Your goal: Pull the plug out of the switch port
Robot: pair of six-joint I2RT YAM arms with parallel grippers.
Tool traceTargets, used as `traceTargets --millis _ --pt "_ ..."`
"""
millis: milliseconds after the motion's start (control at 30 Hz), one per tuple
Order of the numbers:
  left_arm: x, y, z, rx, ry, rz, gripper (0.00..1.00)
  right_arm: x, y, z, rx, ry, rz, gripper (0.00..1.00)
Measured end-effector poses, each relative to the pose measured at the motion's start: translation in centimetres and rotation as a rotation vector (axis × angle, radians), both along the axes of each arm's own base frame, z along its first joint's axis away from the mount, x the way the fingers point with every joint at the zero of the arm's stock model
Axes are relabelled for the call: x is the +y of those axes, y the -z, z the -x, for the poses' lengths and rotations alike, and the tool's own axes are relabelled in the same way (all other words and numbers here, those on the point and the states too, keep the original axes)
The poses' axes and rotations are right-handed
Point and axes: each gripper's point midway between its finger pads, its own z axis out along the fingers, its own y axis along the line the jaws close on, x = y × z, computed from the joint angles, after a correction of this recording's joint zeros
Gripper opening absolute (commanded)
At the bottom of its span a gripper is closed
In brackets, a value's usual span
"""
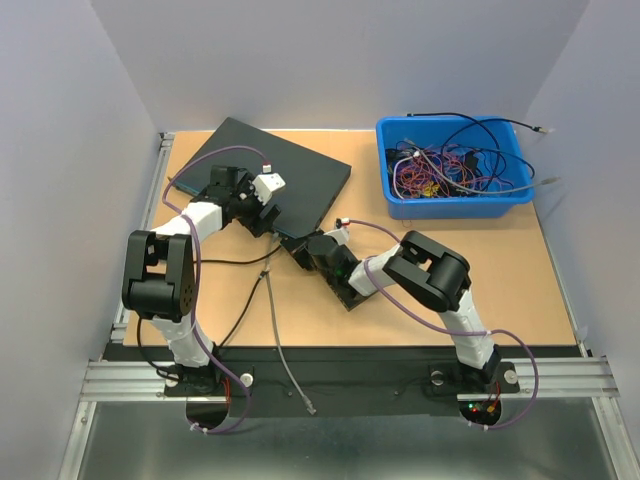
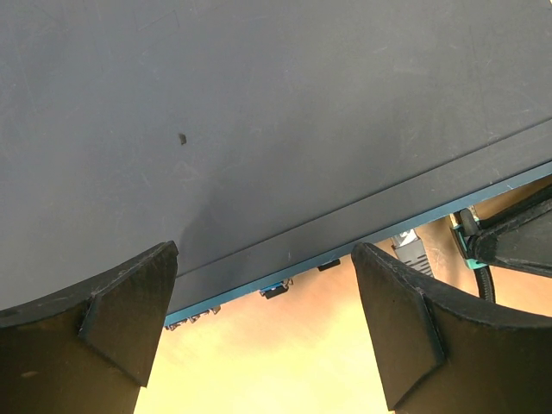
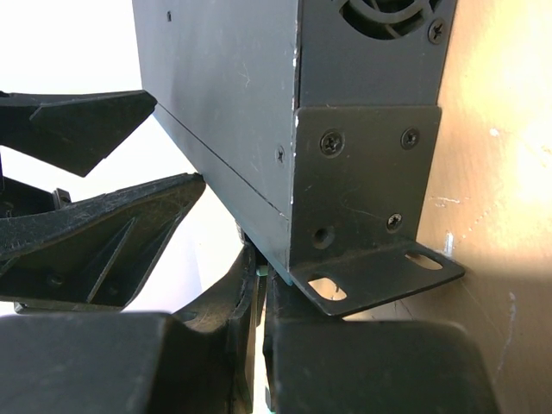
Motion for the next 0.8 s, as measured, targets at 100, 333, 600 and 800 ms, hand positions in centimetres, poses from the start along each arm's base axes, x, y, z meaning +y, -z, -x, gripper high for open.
traceTargets --millis 100,333,600,800 --pt "0.0 0.0 -0.1 -0.001 -0.002 -0.001 0.94 0.1 0.1 -0.1 0.002 0.002 -0.002 0.01" --pt "0.1 0.0 -0.2 0.012 -0.007 0.0 0.93 0.2 0.4 -0.2 0.014 0.006 0.028 0.0" --pt "0.1 0.0 -0.1 0.028 -0.011 0.003 0.93 1.0 0.6 -0.2 0.02 -0.039 0.088 0.0" --pt "0.3 0.0 0.0 0.041 -0.016 0.005 0.93 2.1 0.1 0.4 0.022 -0.116 0.055 0.32"
